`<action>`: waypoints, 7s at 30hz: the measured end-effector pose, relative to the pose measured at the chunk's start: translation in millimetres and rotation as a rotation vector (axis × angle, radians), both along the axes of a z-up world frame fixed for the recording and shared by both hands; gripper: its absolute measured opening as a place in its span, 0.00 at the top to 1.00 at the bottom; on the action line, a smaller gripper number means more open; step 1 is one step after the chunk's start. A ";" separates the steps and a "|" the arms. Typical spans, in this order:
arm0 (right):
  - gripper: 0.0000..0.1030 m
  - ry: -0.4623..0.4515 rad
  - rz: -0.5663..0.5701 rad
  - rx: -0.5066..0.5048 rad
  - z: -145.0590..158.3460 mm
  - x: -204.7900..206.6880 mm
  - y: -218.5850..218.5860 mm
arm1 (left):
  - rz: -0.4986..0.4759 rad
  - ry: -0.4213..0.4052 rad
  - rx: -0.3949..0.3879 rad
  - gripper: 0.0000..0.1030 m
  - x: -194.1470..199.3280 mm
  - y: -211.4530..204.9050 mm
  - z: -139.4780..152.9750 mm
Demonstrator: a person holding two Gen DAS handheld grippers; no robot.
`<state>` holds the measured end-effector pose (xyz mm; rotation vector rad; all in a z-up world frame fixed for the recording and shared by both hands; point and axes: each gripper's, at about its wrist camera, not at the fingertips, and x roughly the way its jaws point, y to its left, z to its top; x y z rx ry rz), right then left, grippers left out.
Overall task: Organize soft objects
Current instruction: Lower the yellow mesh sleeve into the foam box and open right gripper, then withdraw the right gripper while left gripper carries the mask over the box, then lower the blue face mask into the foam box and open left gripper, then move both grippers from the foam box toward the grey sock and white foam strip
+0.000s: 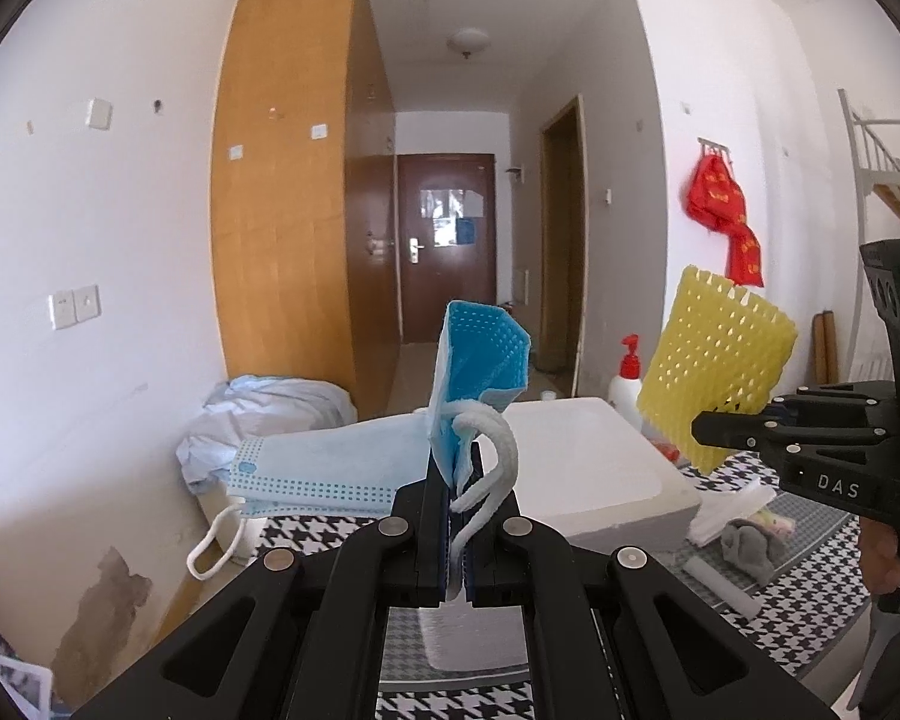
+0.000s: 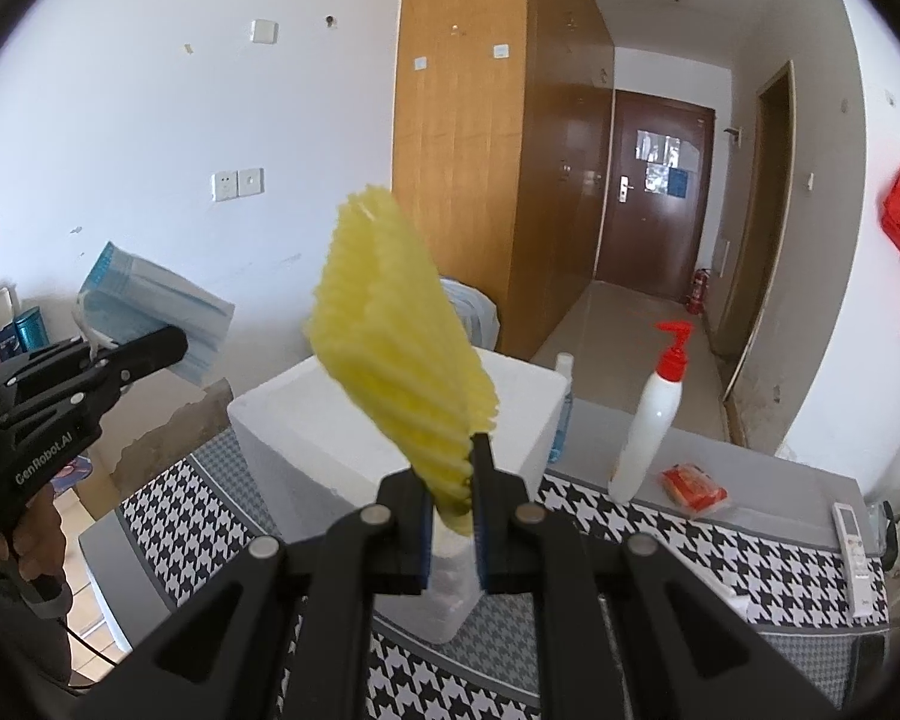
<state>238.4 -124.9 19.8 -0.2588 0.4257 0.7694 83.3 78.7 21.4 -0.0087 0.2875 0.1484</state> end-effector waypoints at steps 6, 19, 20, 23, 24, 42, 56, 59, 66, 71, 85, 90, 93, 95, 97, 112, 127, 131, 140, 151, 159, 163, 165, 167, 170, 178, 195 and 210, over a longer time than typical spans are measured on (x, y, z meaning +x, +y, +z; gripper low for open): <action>0.87 -0.010 0.019 -0.004 3.5 -0.3 12.7 | 0.025 0.012 0.001 0.97 -1.2 10.3 -4.6; 0.87 -0.005 0.041 -0.023 4.8 9.1 36.9 | 0.061 0.024 -0.007 0.97 -1.2 24.4 -11.6; 0.87 -0.002 0.041 -0.025 4.1 10.6 38.9 | 0.062 0.025 -0.007 0.97 -1.1 25.3 -12.1; 0.87 0.008 0.041 -0.031 2.3 13.8 43.7 | 0.067 0.029 -0.014 0.97 -0.5 28.4 -13.4; 0.87 0.010 0.041 -0.033 2.4 15.0 44.9 | 0.067 0.029 -0.016 0.97 0.0 28.7 -13.7; 0.86 0.057 0.044 -0.053 -6.7 29.6 63.2 | 0.092 0.039 -0.039 0.97 -1.1 35.2 -19.4; 0.38 0.079 0.048 -0.044 -10.6 32.5 63.8 | 0.090 0.031 -0.047 0.97 -2.4 36.9 -19.7; 0.29 0.078 0.050 -0.028 -8.3 28.7 59.1 | 0.089 0.026 -0.047 0.97 -2.7 36.8 -18.8; 0.14 0.052 0.054 -0.009 -4.6 19.6 50.9 | 0.082 0.018 -0.030 0.97 -1.8 31.9 -14.4; 0.07 0.046 0.043 0.016 -1.2 16.9 41.0 | 0.073 0.012 -0.015 0.97 0.3 26.9 -10.1; 0.06 0.017 0.011 0.023 -0.4 11.1 20.7 | 0.048 -0.015 0.027 0.97 5.8 13.2 6.5; 0.06 0.018 -0.008 0.028 -1.9 12.9 12.4 | 0.034 -0.022 0.034 0.97 9.7 7.2 11.8; 0.06 0.018 -0.017 0.031 -2.2 13.1 7.8 | 0.026 -0.025 0.041 0.97 11.3 2.8 13.8; 0.06 0.018 -0.023 0.035 -2.4 13.7 3.9 | 0.021 -0.025 0.047 0.97 12.8 0.8 14.7; 0.06 0.018 -0.026 0.037 -3.8 14.0 -0.9 | 0.015 -0.026 0.051 0.97 14.7 -0.8 16.2; 0.06 0.023 -0.077 0.055 -9.3 14.6 -30.0 | -0.051 -0.029 0.072 0.97 32.0 -21.4 22.1; 0.06 0.045 -0.152 0.094 -14.6 22.9 -68.2 | -0.120 -0.008 0.076 0.97 55.9 -41.3 24.0; 0.06 0.042 -0.158 0.090 -17.9 22.0 -73.9 | -0.125 0.003 0.076 0.97 62.9 -43.9 22.0; 0.06 0.060 -0.184 0.099 -23.3 27.6 -85.2 | -0.148 0.038 0.058 0.97 76.2 -47.8 17.9; 0.06 0.065 -0.208 0.105 -28.1 28.9 -98.4 | -0.158 0.079 0.046 0.97 93.4 -55.0 16.9; 0.06 0.075 -0.227 0.117 -33.2 29.5 -106.0 | -0.161 0.129 0.031 0.97 111.1 -51.6 10.6; 0.06 0.080 -0.237 0.117 -35.0 30.1 -110.1 | -0.155 0.153 0.026 0.97 118.2 -51.2 6.4; 0.06 0.081 -0.241 0.117 -35.2 30.2 -111.8 | -0.155 0.163 0.025 0.97 120.7 -51.3 4.9; 0.06 0.081 -0.248 0.124 -34.8 30.9 -114.3 | -0.152 0.176 0.024 0.97 123.3 -52.1 3.6; 0.06 0.083 -0.251 0.133 -34.9 31.3 -117.7 | -0.157 0.185 0.028 0.95 123.8 -52.6 2.4; 0.06 0.084 -0.262 0.142 -35.2 30.6 -121.1 | -0.141 0.188 0.064 0.48 120.1 -56.7 -0.4; 0.06 0.060 -0.271 0.138 -29.8 19.6 -124.4 | -0.134 0.062 0.037 0.01 86.8 -57.6 14.2; 0.06 0.028 -0.273 0.139 -24.6 0.2 -127.0 | -0.131 0.028 0.028 0.01 55.6 -65.3 18.3</action>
